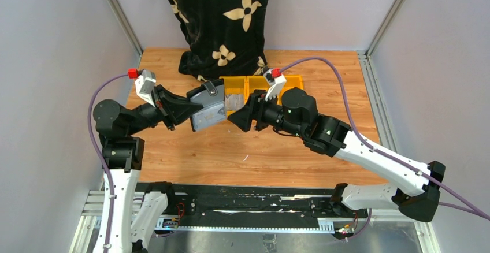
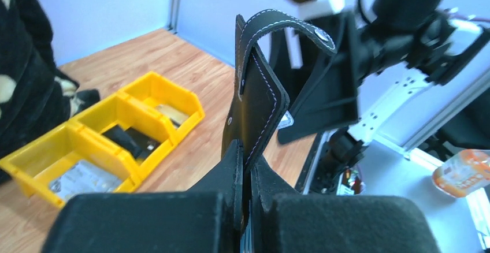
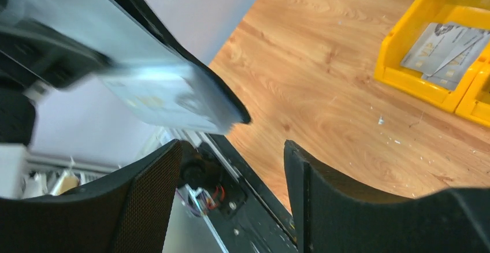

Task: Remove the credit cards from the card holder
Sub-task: Open the card holder at the center of the board.

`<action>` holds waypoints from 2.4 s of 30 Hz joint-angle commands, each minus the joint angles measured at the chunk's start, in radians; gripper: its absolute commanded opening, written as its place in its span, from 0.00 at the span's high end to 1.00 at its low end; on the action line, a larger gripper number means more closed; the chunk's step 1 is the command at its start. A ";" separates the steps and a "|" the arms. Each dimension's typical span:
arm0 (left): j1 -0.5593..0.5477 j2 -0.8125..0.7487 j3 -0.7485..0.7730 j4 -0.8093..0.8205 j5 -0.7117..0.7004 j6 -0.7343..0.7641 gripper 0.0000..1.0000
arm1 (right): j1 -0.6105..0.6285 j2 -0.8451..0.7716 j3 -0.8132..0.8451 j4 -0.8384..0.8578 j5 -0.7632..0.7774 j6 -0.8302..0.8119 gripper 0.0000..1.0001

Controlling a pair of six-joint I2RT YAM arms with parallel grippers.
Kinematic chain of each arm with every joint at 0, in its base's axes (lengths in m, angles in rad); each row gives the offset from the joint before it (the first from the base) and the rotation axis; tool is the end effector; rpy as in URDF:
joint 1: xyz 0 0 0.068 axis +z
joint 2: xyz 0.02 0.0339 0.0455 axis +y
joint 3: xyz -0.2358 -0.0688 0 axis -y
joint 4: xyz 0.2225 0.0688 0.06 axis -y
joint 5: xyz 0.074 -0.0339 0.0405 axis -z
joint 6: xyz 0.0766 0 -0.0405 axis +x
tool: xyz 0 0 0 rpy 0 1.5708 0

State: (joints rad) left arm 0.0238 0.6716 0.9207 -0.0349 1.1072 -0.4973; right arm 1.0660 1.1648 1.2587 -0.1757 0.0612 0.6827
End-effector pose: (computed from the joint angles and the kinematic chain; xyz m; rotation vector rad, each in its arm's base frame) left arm 0.1436 -0.0651 0.3962 0.6066 1.4602 -1.1190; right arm 0.1457 0.2539 0.3984 -0.2957 1.7926 1.2480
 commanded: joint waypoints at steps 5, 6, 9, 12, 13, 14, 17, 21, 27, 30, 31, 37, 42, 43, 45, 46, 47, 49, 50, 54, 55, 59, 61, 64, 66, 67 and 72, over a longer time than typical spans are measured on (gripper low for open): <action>-0.011 -0.009 0.080 0.122 0.104 -0.241 1.00 | -0.025 -0.010 -0.060 0.110 -0.360 -0.207 0.31; -0.012 -0.012 0.077 0.121 0.112 -0.254 1.00 | -0.026 -0.001 -0.045 0.117 -0.415 -0.224 0.30; -0.013 -0.026 0.072 0.122 0.122 -0.282 1.00 | -0.026 0.025 0.002 0.134 -0.583 -0.283 0.31; -0.013 -0.040 0.088 0.122 0.143 -0.278 1.00 | -0.026 0.041 0.029 0.116 -0.651 -0.324 0.33; -0.013 -0.042 0.100 0.121 0.151 -0.274 1.00 | -0.027 0.044 0.036 0.109 -0.662 -0.334 0.34; -0.013 -0.042 0.108 0.122 0.163 -0.280 1.00 | -0.026 0.045 0.042 0.103 -0.673 -0.346 0.35; -0.028 -0.039 0.114 0.120 0.184 -0.318 1.00 | -0.027 0.036 0.064 0.085 -0.662 -0.393 0.36; -0.055 -0.051 0.088 0.120 0.220 -0.313 1.00 | -0.037 0.044 0.134 0.041 -0.627 -0.463 0.34; -0.058 -0.051 0.065 0.120 0.266 -0.307 1.00 | -0.052 0.137 0.295 -0.092 -0.691 -0.516 0.39; -0.059 -0.052 0.052 0.121 0.300 -0.297 1.00 | -0.052 0.186 0.382 -0.191 -0.746 -0.549 0.54; -0.061 -0.052 0.051 0.119 0.314 -0.294 1.00 | -0.052 0.204 0.413 -0.231 -0.767 -0.563 0.58; -0.062 -0.054 0.042 0.122 0.373 -0.262 1.00 | -0.051 0.292 0.565 -0.441 -0.873 -0.662 0.65; -0.061 -0.052 0.029 0.123 0.394 -0.243 1.00 | -0.038 0.321 0.591 -0.475 -0.940 -0.678 0.73; -0.062 -0.050 0.024 0.124 0.394 -0.239 1.00 | -0.035 0.326 0.595 -0.482 -0.940 -0.692 0.75; -0.061 -0.052 0.017 0.124 0.396 -0.233 1.00 | -0.029 0.335 0.598 -0.490 -0.948 -0.710 0.84; -0.062 -0.053 0.014 0.126 0.395 -0.228 1.00 | -0.028 0.340 0.601 -0.493 -0.946 -0.712 0.92; -0.062 -0.053 0.011 0.127 0.397 -0.223 0.98 | -0.028 0.345 0.605 -0.494 -0.938 -0.708 0.99; -0.061 -0.052 0.000 0.128 0.395 -0.216 0.57 | -0.028 0.354 0.623 -0.489 -0.907 -0.692 1.00; -0.061 -0.054 -0.008 0.126 0.389 -0.215 0.28 | -0.028 0.357 0.632 -0.477 -0.889 -0.689 1.00; -0.061 -0.086 -0.062 0.122 0.287 -0.208 0.00 | -0.040 0.322 0.584 -0.316 -0.832 -0.549 1.00; -0.061 -0.102 -0.084 0.121 0.256 -0.212 0.00 | -0.049 0.299 0.548 -0.224 -0.830 -0.503 1.00; -0.061 -0.148 -0.134 0.122 0.151 -0.223 0.00 | -0.079 0.206 0.369 0.061 -0.877 -0.338 1.00; -0.061 -0.166 -0.143 0.122 0.126 -0.239 0.00 | -0.084 0.173 0.313 0.130 -0.885 -0.304 1.00; -0.063 -0.176 -0.143 0.122 0.112 -0.274 0.00 | -0.091 0.137 0.235 0.237 -0.860 -0.249 1.00; -0.062 -0.176 -0.145 0.121 0.117 -0.298 0.00 | -0.097 0.107 0.161 0.346 -0.821 -0.196 1.00; -0.062 -0.177 -0.149 0.122 0.120 -0.305 0.00 | -0.099 0.093 0.121 0.407 -0.792 -0.176 1.00; -0.064 -0.187 -0.166 0.170 0.095 -0.368 0.06 | -0.100 0.064 -0.026 0.642 -0.678 -0.062 1.00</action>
State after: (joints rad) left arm -0.0315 0.4969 0.7712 0.0841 1.2335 -0.7971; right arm 0.9791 1.2526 1.3090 0.1654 -0.7212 0.4911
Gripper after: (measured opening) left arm 0.971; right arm 0.022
